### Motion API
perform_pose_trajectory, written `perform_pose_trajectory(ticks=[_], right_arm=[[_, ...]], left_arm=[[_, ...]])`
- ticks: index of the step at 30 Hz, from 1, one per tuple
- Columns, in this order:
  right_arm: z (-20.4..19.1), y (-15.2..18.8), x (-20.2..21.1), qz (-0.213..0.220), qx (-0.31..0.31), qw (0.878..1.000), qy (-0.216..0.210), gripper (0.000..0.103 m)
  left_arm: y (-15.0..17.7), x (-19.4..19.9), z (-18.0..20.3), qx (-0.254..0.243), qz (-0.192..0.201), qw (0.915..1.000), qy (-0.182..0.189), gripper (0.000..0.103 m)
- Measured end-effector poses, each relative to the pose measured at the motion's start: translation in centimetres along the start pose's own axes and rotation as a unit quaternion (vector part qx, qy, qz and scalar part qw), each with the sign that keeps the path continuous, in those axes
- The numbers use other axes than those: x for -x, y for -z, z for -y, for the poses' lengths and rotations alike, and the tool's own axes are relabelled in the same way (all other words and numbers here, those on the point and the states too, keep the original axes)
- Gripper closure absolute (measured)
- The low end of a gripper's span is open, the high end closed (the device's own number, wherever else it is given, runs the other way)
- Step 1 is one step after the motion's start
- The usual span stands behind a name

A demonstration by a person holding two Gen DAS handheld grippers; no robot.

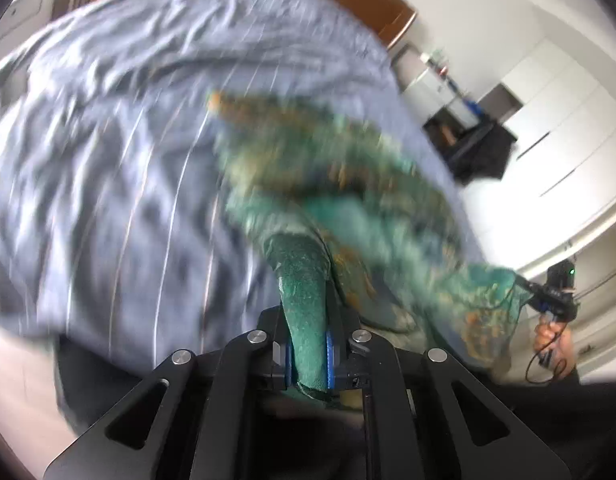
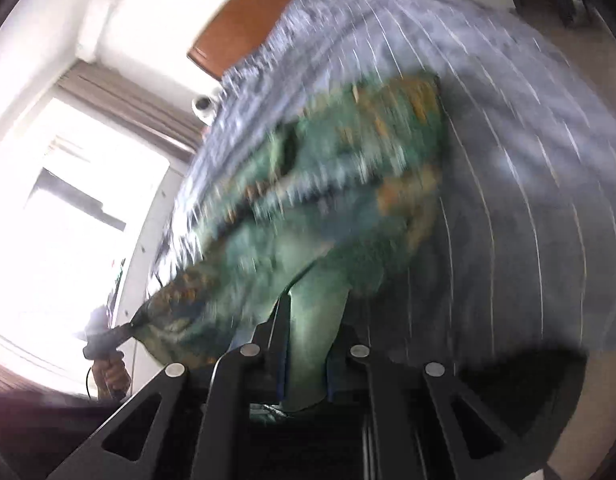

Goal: Fold large clothes

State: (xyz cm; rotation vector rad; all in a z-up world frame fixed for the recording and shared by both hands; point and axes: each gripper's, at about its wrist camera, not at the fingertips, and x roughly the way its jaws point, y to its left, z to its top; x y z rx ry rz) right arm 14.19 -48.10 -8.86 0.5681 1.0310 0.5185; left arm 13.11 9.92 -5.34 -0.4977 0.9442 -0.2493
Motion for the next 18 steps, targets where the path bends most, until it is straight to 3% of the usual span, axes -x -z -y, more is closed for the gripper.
perform_pose_trajectory(ticks=[5,10,13,14,15,17,18], right_arm=[[0.4,-10.3,-2.5,0.053,-0.010,0.999,-0.002,0.090],[3.3,-16.3,-8.2,0.069,-0.068,0.995,0.022,0.090],[6.4,-18.5,-11.8,0.064,-0.100,0.992,0.050,0.090],[7.2,-18.5,-12.4,0.061,-0.112,0.991,0.050,0.090],[8.4,-18.7,-13.6,0.053,-0.134,0.988,0.048,0.090],[9.9,-18.9,-15.0,0.039,-0.162,0.985,0.046,0.088],[10.2,-18.9,-15.3,0.036,-0.170,0.984,0.038,0.082]], left_arm=[[-9.3,-4.9,0.5,-0.019,0.035,0.9988,-0.027,0.093],[-15.2,-12.7,-2.6,0.032,0.013,0.9965,-0.077,0.091],[-15.9,-15.7,-3.4,0.019,0.006,0.9932,-0.114,0.072],[-16.2,-16.5,-3.8,0.017,0.006,0.9921,-0.124,0.055],[-16.5,-16.9,-4.0,0.017,0.006,0.9918,-0.126,0.040],[-17.1,-17.2,-4.6,0.023,0.006,0.9930,-0.115,0.030],[-17.3,-16.8,-5.0,0.031,0.006,0.9945,-0.100,0.025]])
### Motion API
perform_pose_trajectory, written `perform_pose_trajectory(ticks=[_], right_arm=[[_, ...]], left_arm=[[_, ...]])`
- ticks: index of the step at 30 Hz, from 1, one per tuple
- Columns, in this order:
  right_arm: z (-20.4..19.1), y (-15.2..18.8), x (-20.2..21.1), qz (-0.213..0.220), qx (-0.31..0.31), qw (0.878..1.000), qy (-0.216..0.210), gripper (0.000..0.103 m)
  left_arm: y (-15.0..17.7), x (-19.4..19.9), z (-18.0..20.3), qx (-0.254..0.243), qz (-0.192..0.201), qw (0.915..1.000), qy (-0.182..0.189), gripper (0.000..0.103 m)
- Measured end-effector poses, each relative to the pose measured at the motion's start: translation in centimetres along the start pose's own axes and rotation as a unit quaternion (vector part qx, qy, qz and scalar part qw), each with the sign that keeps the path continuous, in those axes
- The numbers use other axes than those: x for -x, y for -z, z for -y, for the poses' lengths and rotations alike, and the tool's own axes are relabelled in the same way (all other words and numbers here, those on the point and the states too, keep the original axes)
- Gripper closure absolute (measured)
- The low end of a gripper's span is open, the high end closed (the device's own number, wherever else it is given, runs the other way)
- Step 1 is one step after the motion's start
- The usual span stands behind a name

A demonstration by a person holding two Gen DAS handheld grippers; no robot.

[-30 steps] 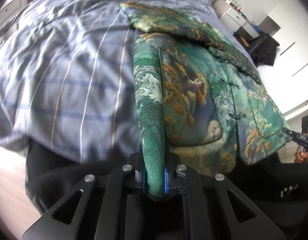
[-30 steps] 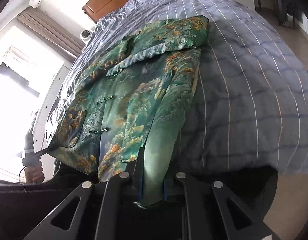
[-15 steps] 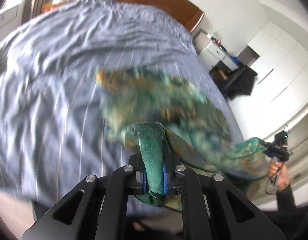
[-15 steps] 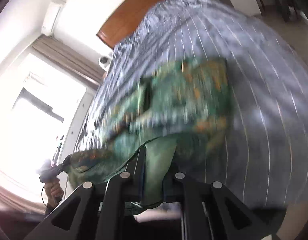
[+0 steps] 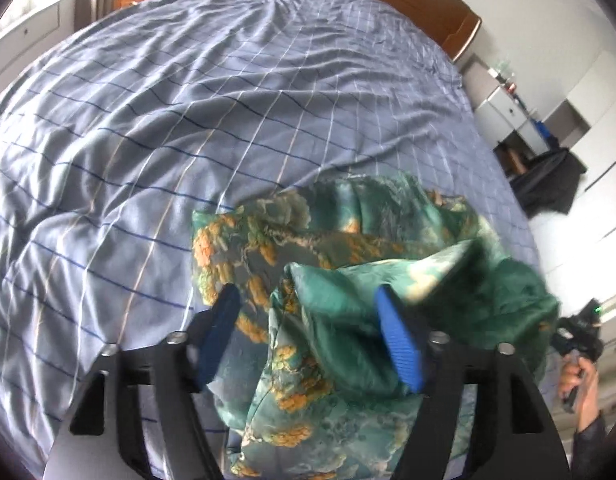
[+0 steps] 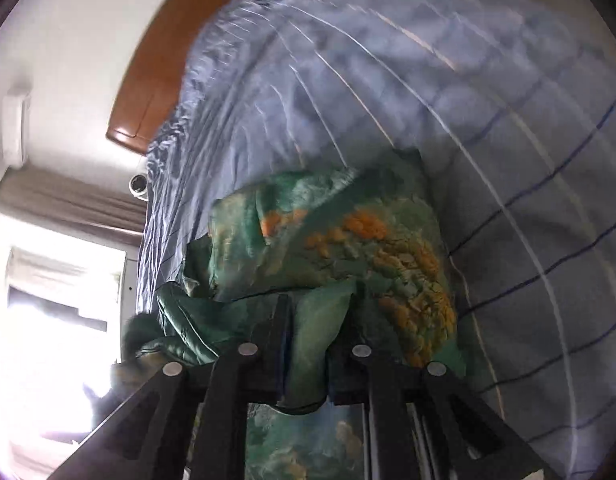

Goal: Fold large clothes

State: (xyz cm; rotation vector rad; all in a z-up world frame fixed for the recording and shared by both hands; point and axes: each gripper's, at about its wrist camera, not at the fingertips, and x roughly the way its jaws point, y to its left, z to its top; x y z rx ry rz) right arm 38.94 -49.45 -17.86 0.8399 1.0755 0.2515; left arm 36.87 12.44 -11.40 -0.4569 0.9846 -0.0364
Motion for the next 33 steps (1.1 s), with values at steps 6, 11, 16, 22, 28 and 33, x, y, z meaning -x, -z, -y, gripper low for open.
perform_pose_trajectory(ticks=[6,11,16,22,28,33], right_arm=[[0.1,-1.1,2.3,0.006,-0.034,0.994,-0.108,0.031],[-3.0,-1.2,3.7,0.018,0.101,0.995,-0.010,0.027],[-6.6,1.2,-1.3,-0.027,0.267,0.952,0.147,0.027],[-8.1,2.1,-2.7,-0.006,0.288,0.936,0.201,0.084],[-13.4,2.1,1.4,0.094,0.354,0.901,0.233,0.090],[-16.9,-0.7,2.4,0.190,0.360,0.881,0.240,0.090]], left_arm=[[0.2,2.9,-1.1,-0.028,0.016,0.9983,0.050,0.007],[2.8,-0.6,1.3,-0.151,-0.044,0.9875,0.009,0.008],[0.8,-4.7,3.7,-0.152,-0.040,0.9873,-0.021,0.011],[0.2,-5.5,4.5,-0.142,-0.043,0.9871,-0.059,0.094],[-2.7,0.4,6.5,-0.135,0.072,0.9839,-0.092,0.095],[-5.1,0.1,9.1,-0.162,0.166,0.9622,-0.143,0.094]])
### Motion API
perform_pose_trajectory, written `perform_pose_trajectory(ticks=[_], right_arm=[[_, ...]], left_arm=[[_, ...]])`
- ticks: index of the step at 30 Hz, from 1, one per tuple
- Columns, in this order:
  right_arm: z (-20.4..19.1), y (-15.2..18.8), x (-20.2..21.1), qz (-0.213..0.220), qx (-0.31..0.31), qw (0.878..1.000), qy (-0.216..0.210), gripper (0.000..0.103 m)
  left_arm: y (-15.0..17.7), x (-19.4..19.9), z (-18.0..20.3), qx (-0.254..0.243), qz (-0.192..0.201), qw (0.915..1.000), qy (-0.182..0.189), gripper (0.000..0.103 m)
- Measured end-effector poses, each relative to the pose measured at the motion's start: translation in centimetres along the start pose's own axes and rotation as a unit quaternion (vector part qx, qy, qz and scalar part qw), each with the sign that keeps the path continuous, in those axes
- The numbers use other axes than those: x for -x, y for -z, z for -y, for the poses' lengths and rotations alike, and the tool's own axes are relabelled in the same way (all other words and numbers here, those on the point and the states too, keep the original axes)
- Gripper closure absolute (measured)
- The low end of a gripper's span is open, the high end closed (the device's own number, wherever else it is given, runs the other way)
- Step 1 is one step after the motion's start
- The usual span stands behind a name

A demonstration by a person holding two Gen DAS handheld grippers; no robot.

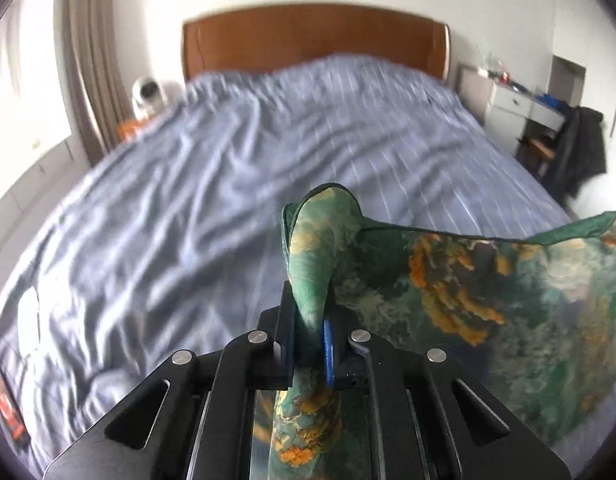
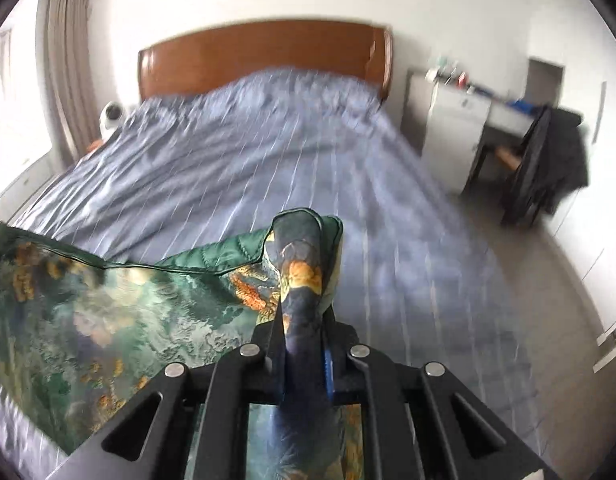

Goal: Fold large clothes

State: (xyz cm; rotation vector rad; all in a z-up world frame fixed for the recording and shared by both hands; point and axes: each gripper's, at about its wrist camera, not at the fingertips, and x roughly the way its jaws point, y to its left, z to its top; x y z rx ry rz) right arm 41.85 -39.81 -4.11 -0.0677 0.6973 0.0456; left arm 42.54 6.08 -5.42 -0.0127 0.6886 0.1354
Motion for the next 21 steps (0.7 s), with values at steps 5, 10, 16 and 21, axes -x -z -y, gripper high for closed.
perform_pose_trajectory(ticks=[5,10,16,21], right_arm=[[-0.7,0.6,-5.3,0.003,0.015,0.999,0.046,0.090],[-0.3,5.6,-11.2,-0.063,0.010,0.997,0.040,0.090],[0.8,8.2,-14.1,-0.079,-0.031,0.996,0.010,0.090],[1.4,9.2,-15.1,-0.076,-0.061,0.995,-0.012,0.089]], left_arm=[[2.4,-6.5,1.0,-0.021,-0.019,0.9983,-0.051,0.094],[8.3,-11.6,0.3,-0.011,-0.069,0.9962,-0.052,0.091],[9.3,-12.6,-0.9,0.030,-0.066,0.9970,-0.026,0.088],[9.7,-13.3,-1.5,0.054,-0.066,0.9963,-0.009,0.087]])
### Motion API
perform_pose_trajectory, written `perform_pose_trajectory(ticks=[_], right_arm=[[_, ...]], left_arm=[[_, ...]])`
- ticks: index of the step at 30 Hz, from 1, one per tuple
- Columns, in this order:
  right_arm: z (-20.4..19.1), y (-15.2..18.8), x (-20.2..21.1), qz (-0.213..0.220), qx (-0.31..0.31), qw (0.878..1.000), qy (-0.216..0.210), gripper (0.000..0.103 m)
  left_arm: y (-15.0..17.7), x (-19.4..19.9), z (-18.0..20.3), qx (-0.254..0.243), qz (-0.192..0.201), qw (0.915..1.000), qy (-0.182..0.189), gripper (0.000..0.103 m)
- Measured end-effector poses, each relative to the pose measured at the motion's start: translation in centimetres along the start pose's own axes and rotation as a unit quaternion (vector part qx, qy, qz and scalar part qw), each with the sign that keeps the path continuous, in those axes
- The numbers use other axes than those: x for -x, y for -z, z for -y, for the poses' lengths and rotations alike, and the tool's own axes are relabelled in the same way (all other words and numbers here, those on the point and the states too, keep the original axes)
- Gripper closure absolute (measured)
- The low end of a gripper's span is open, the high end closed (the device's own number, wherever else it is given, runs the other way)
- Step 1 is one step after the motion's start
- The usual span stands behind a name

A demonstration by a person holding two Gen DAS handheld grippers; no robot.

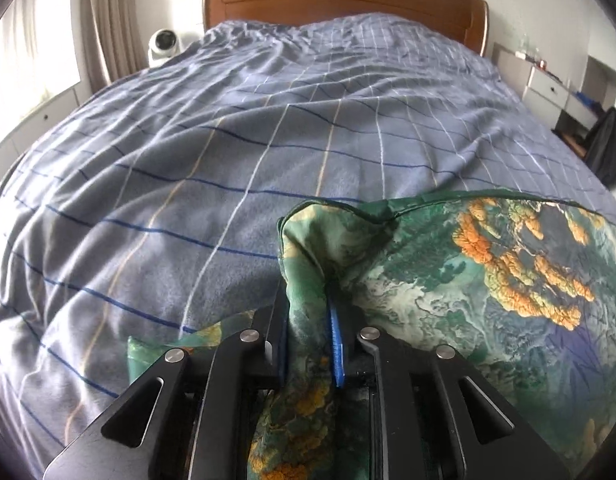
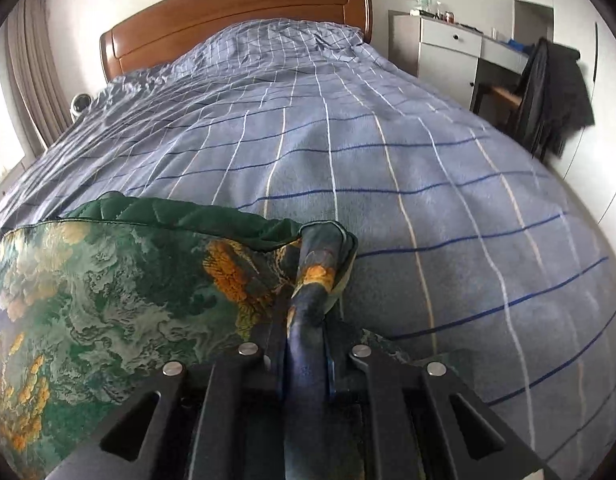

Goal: Fold large clothes

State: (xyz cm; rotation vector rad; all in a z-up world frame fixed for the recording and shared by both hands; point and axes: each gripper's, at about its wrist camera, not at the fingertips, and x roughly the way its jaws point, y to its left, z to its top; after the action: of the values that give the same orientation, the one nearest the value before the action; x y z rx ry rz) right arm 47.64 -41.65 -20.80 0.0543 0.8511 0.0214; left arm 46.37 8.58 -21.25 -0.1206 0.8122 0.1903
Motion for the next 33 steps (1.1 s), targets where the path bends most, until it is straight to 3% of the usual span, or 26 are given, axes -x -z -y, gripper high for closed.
perform_pose_trajectory(ticks=[4,7,9,11,13,15,16,18,21,25,28,33], right_arm=[[-0.3,-0.1,-0.7,-0.006,-0.004,1.000,-0.004,0.087],[0.0,-0.5,-1.1,-0.007,-0.012,1.000,-0.013,0.086],[0.5,-0.8,-1.0,-0.011,-0.025,0.999,-0.025,0.083],[1.8,-1.2,-0.9,-0.023,-0.057,0.996,-0.058,0.082],[3.6,-1.6,-0.5,-0.036,-0.095,0.991,-0.091,0.071],[5.6,-2.1,1.5,-0.025,-0.130,0.987,-0.093,0.021],[6.2,-2.2,2.8,-0.007,-0.135,0.986,-0.092,0.017],[7.0,-2.3,6.2,0.032,-0.124,0.988,-0.085,0.017],[6.7,-1.6,10.3,0.060,-0.094,0.991,-0.078,0.017],[4.6,1.4,14.4,0.069,-0.079,0.985,-0.135,0.017],[2.5,4.7,16.7,0.062,-0.068,0.982,-0.167,0.017],[-0.3,9.0,19.7,0.048,-0.043,0.979,-0.194,0.017]], left_arm=[[-0.2,-0.1,0.0,0.005,-0.004,1.0000,0.006,0.085],[-0.5,0.2,-0.6,0.016,-0.011,0.9998,0.010,0.074],[-0.9,0.4,-0.9,0.026,-0.021,0.9994,-0.003,0.044],[-1.7,1.1,-1.8,0.040,-0.037,0.9984,-0.011,0.031],[-2.6,3.2,-2.7,0.056,-0.036,0.9977,-0.011,0.030],[-3.2,5.4,-2.9,0.059,-0.021,0.9980,-0.013,0.030],[-3.5,7.5,-2.4,0.051,-0.004,0.9986,-0.011,0.029],[-3.7,10.1,-0.9,0.032,0.021,0.9993,0.002,0.022],[-3.9,13.2,4.4,-0.031,0.047,0.9970,0.054,0.014],[-4.0,12.3,14.2,-0.117,0.014,0.9848,0.128,0.014],[-4.2,9.0,18.7,-0.139,-0.016,0.9833,0.117,0.015],[-1.8,5.2,22.0,-0.175,-0.059,0.9791,0.085,0.017]])
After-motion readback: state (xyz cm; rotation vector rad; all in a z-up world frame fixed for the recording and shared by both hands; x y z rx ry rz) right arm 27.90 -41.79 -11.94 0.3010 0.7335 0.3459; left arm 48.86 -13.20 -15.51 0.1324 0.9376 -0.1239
